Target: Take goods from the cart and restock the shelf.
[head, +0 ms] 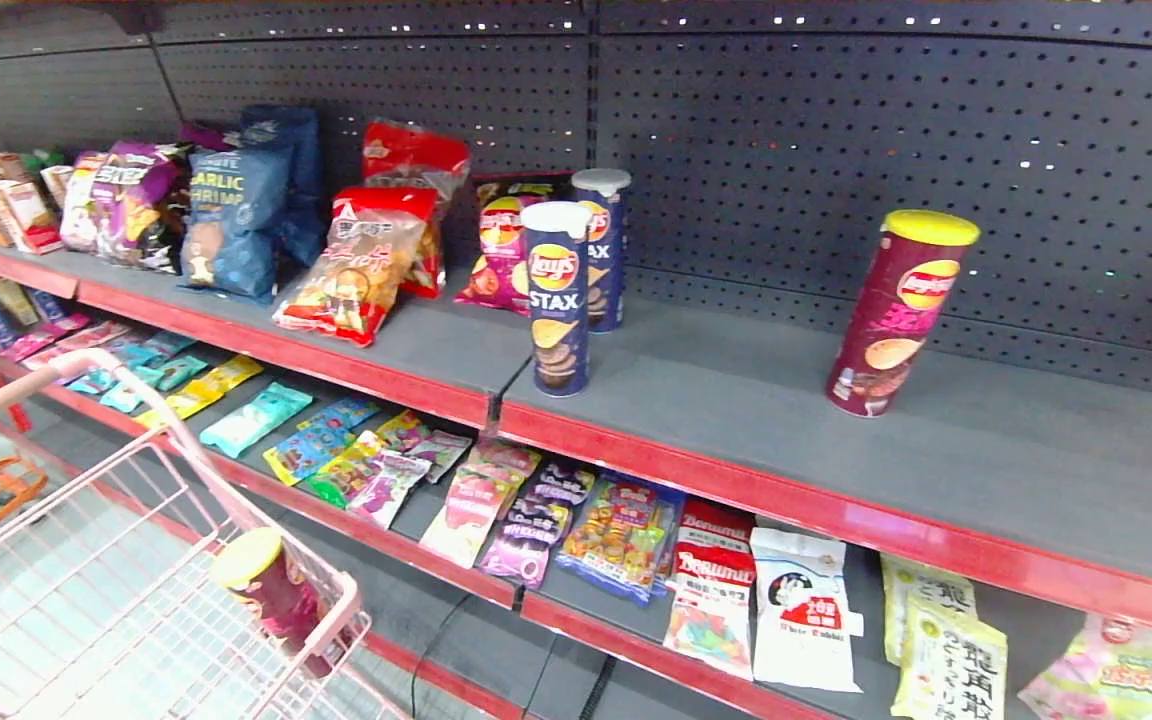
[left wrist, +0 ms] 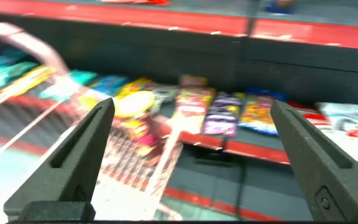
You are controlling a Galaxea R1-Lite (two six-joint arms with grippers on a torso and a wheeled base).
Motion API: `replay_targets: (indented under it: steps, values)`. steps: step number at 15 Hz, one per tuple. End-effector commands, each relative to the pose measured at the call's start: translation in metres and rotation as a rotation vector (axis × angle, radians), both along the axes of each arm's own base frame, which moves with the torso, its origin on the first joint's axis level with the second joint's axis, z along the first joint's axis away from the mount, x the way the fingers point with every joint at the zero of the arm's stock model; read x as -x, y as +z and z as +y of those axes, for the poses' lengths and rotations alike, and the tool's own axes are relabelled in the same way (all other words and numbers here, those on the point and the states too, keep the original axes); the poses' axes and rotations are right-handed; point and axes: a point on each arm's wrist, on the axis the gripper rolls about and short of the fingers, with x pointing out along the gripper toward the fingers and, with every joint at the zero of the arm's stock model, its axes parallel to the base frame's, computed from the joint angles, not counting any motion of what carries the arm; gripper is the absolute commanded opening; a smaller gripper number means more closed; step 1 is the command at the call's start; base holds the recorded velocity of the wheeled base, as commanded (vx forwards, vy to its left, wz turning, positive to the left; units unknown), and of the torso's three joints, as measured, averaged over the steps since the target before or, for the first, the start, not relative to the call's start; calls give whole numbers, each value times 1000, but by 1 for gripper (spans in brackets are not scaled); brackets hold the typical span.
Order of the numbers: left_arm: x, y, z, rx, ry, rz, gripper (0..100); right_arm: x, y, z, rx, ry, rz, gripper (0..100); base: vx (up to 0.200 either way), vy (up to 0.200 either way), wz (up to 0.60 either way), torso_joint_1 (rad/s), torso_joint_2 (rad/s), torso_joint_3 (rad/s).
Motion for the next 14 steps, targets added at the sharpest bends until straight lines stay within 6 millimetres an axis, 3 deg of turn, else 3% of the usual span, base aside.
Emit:
replay_targets:
  steps: [1, 5, 11, 14]
  values:
    - [0, 0, 0, 0, 0, 1, 100, 0, 0, 0, 0, 0, 1, 100, 0, 0, 600, 2, 2, 7]
    - [0, 0, 0, 0, 0, 1, 100, 0, 0, 0, 0, 0, 1, 100, 0, 0, 600, 4, 2, 2]
    - [0, 0, 0, 0, 0, 1, 100, 0, 0, 0, -3, -1, 1, 100, 0, 0, 0, 0, 0, 0]
    - [0, 0, 0, 0, 0, 1, 100, 0, 0, 0, -3, -1, 1, 100, 0, 0, 0, -121, 264, 157]
